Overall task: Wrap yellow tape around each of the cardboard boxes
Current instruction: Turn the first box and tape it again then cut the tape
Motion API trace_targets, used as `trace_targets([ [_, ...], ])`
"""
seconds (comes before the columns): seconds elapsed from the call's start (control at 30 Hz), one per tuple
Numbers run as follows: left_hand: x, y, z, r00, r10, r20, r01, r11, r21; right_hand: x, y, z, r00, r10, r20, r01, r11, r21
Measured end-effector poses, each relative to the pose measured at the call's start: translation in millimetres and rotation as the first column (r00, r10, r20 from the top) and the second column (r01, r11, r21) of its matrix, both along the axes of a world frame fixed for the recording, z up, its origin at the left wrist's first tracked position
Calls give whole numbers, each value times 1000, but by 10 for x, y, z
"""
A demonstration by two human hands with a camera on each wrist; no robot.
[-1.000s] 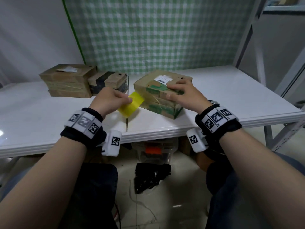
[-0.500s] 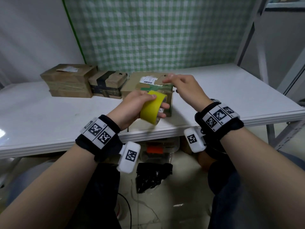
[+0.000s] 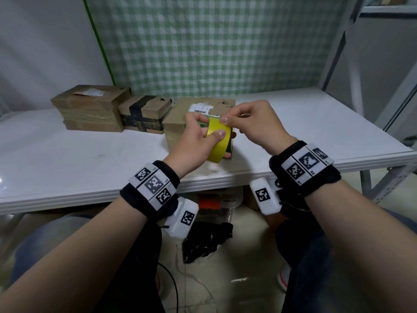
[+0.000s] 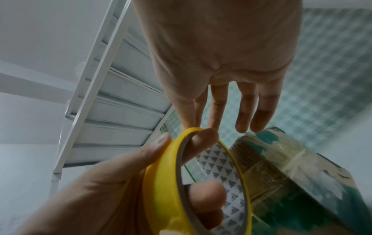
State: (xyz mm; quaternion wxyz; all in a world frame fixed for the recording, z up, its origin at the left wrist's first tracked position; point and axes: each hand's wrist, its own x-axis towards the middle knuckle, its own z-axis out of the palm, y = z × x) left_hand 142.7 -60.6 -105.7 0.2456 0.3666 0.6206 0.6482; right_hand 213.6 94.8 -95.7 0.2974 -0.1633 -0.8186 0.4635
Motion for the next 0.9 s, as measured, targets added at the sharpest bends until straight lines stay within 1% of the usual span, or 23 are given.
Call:
trace_targets([
  [0.07,-8,-2,-14,999,-24,-33,23,999,-27,-1,-8,2,1000,-28,13,27,998,55],
  [0.2,-3,-15,14,996,-74,-47,70,994,-84,-1,-29,25,990,-121,69,99,962,253],
  [0.3,42,-32,65,994,-104,-15,101,985,-139,8,-31,50,984,-142,111,88,917,390],
  [0.37,70,-34,103,994,-108,3,107,980,-167,9,-42,67,984,-133,119,68,897,436],
  [0.43,87,-23,146,994,-110,-10,106,976,-191,11,-58,82,983,-132,127,57,880,472],
  [0.5,76,-14,175,995,-103,-19,96,972,-216,4,-70,93,984,-139,112,68,870,489],
  [0.63,4,-5,153,995,-100,2,96,947,-305,-29,-70,158,992,-127,-24,124,871,475],
  [0.7,-20,-16,163,992,-126,11,123,945,-304,-67,-31,219,991,-121,-53,132,881,455],
  [0.77,-38,-29,212,987,-160,23,160,946,-284,-136,42,278,993,-107,-48,117,907,404],
  [0.9,-118,-27,272,980,-185,73,198,937,-287,-350,209,323,996,-73,55,50,941,335],
])
